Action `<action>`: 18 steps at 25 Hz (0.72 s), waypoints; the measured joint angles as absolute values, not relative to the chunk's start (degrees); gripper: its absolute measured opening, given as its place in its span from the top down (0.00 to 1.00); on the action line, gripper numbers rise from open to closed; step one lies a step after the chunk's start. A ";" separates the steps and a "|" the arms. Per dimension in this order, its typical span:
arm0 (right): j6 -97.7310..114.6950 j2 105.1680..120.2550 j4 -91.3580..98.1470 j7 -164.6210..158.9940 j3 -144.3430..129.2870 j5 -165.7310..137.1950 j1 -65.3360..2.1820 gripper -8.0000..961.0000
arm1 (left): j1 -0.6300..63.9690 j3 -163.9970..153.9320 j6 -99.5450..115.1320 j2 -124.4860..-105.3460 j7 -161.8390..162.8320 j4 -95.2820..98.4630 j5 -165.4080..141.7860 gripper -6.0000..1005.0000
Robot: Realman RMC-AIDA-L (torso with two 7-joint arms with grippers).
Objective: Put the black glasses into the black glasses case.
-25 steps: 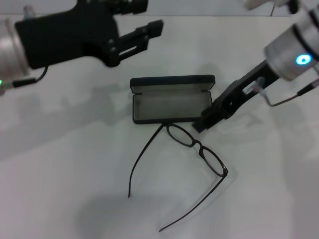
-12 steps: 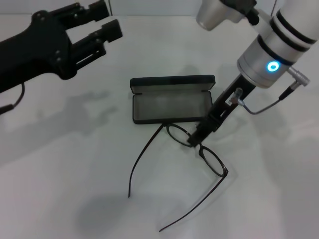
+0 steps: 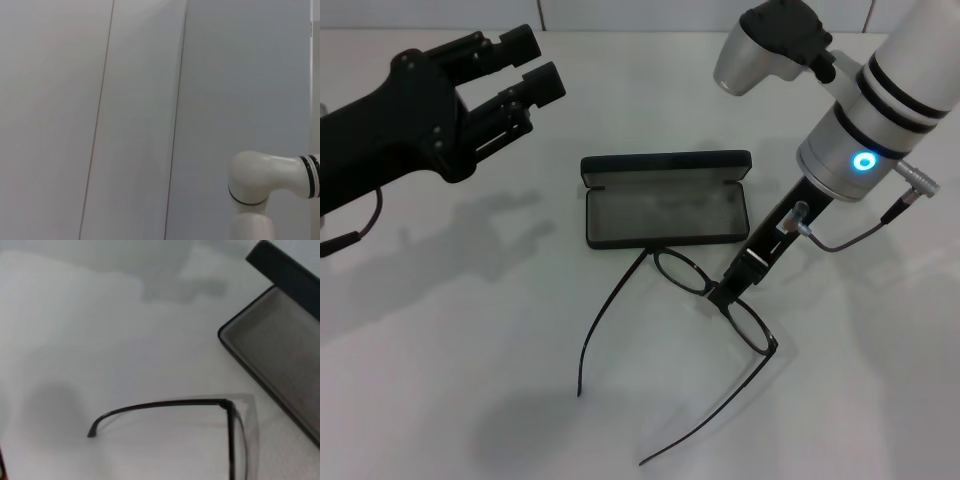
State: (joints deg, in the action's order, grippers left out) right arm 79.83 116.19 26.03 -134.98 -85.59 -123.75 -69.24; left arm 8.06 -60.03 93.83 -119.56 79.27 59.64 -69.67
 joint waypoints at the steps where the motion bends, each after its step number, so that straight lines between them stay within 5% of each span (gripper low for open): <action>1: 79.43 116.19 26.12 -134.92 -85.64 -123.74 -69.06 0.53 | 8.20 -60.02 93.85 -119.55 79.27 59.44 -69.70 0.55; 18: 78.70 116.19 30.54 -130.91 -87.86 -123.18 -65.25 0.79 | 9.14 -60.03 93.82 -119.55 79.19 57.51 -69.59 0.57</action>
State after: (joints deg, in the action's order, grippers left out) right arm 78.70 116.19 30.54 -130.91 -87.86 -123.18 -65.25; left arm 9.14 -60.03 93.82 -119.55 79.19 57.51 -69.59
